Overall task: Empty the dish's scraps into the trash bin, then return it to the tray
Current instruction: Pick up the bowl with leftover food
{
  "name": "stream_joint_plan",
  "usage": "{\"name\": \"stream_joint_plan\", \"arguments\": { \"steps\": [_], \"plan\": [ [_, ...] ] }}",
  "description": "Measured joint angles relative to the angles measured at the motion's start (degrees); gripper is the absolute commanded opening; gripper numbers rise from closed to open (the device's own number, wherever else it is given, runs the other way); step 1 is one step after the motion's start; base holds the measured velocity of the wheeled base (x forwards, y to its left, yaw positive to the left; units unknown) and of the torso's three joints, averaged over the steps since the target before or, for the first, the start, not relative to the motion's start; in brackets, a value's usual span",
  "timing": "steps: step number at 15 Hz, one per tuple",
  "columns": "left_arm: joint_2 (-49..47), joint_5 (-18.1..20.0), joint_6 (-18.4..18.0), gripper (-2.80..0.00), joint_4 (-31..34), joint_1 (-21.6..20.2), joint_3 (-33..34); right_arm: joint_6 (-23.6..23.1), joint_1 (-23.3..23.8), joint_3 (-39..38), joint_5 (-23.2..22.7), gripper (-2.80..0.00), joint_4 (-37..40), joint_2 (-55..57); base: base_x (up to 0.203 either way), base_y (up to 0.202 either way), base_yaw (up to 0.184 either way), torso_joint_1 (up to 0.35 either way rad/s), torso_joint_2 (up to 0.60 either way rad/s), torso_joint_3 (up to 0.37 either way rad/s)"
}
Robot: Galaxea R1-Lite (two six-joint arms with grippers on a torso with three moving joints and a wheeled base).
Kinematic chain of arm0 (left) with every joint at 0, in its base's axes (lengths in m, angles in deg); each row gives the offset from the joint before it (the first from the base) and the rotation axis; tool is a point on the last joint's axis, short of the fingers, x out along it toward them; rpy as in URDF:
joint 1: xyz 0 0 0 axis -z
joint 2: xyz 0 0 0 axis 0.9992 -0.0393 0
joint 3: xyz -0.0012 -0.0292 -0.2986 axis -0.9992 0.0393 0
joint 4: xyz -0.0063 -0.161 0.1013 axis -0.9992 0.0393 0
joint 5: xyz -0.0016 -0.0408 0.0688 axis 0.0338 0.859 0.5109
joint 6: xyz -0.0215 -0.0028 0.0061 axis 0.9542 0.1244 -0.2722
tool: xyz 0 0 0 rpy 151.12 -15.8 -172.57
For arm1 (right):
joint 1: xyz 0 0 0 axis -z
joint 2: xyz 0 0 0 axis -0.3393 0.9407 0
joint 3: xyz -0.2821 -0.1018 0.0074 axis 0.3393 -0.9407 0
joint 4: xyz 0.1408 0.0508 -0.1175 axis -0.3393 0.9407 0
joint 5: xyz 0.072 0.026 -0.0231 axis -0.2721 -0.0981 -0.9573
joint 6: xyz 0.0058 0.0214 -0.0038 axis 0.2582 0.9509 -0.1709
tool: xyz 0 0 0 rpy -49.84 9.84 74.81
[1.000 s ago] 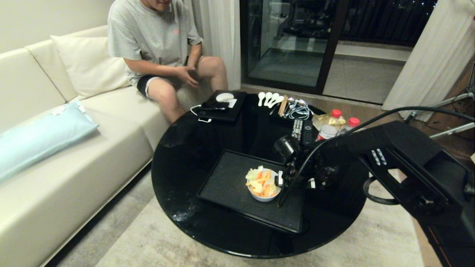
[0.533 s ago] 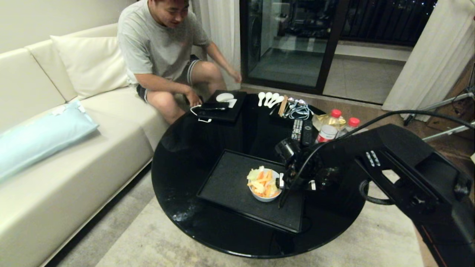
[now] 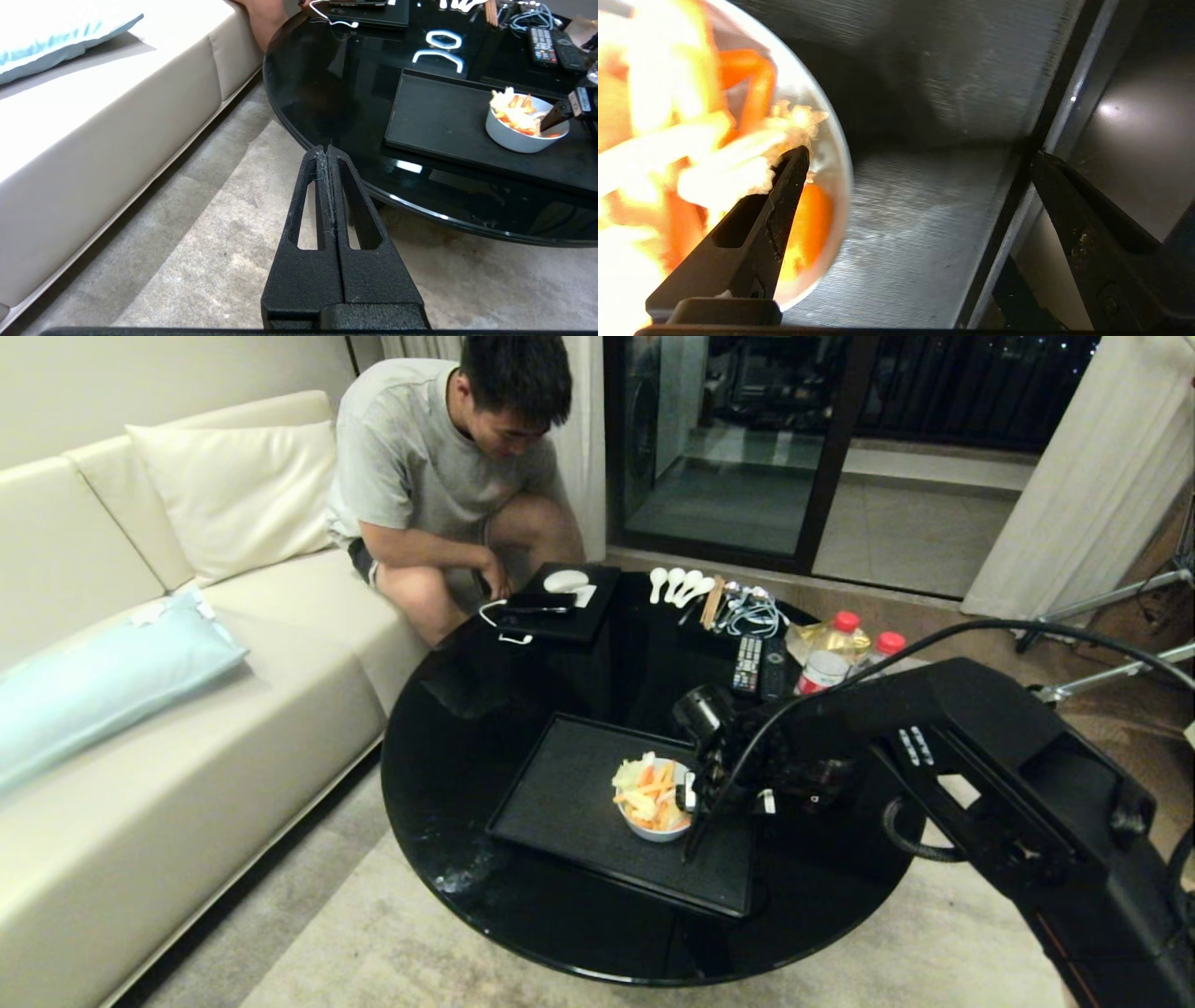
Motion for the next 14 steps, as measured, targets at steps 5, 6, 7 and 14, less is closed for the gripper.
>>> {"name": "stream_joint_plan", "arguments": {
  "steps": [5,6,7,14],
  "plan": [
    [0.00,0.00,0.01,-2.80,0.02,-0.02,0.00,-0.02,-0.58,1.56,0.00,0.00,0.52,0.80,0.000,0.000,0.000,0.000,0.00,0.000],
    [0.00,0.00,0.01,-2.80,0.00,-0.02,0.00,0.00,-0.69,1.60,0.02,0.00,0.52,0.85,0.000,0.000,0.000,0.000,0.00,0.000],
    [0.00,0.00,-0.01,-2.80,0.00,-0.02,0.00,-0.03,-0.79,1.67,0.00,0.00,0.50,0.85,0.000,0.000,0.000,0.000,0.00,0.000],
    [0.00,0.00,0.01,-2.80,0.00,-0.02,0.00,-0.07,-1.01,1.67,0.05,0.00,0.52,1.05,0.000,0.000,0.000,0.000,0.00,0.000]
  ]
}}
